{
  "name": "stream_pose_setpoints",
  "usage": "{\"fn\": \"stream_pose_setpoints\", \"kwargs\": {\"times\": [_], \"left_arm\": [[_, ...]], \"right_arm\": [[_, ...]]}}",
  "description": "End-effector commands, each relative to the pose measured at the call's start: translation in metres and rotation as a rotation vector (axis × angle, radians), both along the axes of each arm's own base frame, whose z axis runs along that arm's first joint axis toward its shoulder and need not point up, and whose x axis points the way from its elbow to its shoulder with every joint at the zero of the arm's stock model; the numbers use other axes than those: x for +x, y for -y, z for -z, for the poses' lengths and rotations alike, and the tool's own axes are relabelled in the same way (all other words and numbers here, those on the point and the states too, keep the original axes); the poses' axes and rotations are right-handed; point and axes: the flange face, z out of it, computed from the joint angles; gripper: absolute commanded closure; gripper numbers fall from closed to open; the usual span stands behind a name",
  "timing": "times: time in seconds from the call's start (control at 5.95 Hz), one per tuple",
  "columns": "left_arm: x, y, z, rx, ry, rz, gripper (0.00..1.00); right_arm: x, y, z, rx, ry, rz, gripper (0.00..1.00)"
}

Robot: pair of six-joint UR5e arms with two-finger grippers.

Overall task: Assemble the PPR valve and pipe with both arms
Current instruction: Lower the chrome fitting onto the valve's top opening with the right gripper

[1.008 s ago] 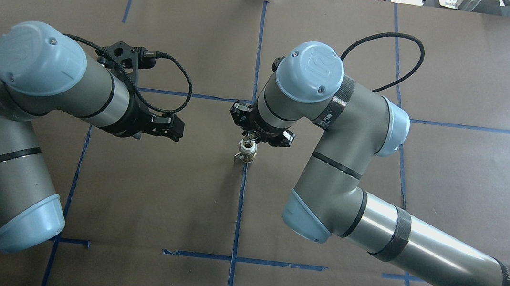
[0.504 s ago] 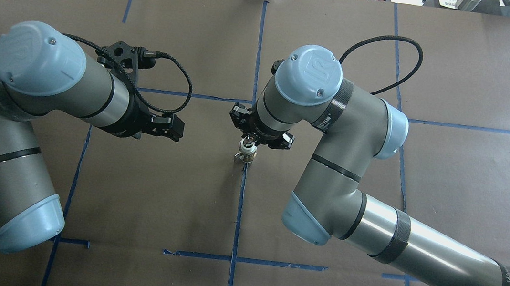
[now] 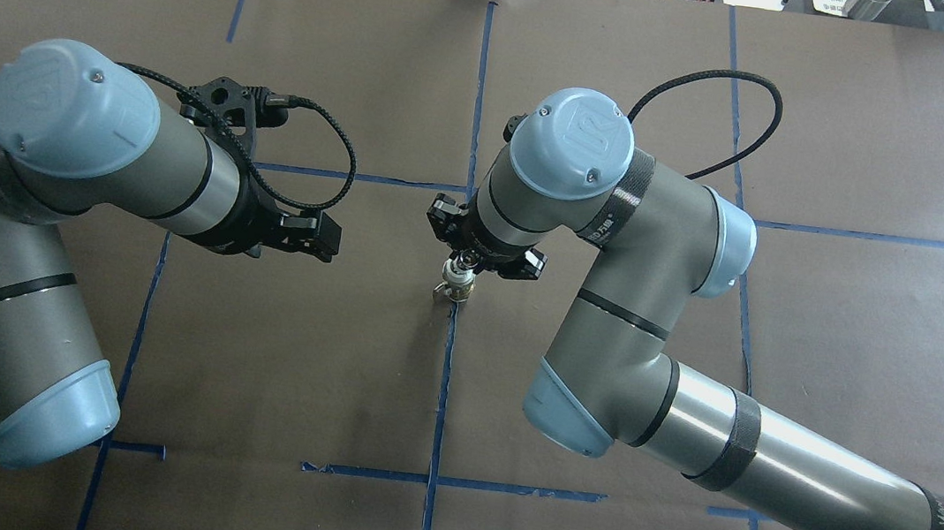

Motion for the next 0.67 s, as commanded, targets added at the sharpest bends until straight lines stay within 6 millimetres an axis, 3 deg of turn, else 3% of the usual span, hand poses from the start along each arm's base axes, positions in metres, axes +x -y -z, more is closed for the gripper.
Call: {"fn": "stream_pose_setpoints", "kwargs": {"times": [0.0,0.17,0.5], "left_arm": [[-0.0002,-0.0002,0.0003,0.000,-0.001,0.000,0.16],[-0.0002,-0.0002,0.0003,0.000,-0.001,0.000,0.16],[-0.0003,-0.0002,0.0005,0.001,-0.002,0.000,0.16]], "right_arm": [[-0.0008,-0.0011,-0.0011,0.000,0.000,0.004,0.57],[-0.0012,-0.0008,-0.0017,-0.002,-0.001,0.003,0.38],[-0.0008,-0.0011,-0.0011,0.000,0.000,0.004,0.33]]}}
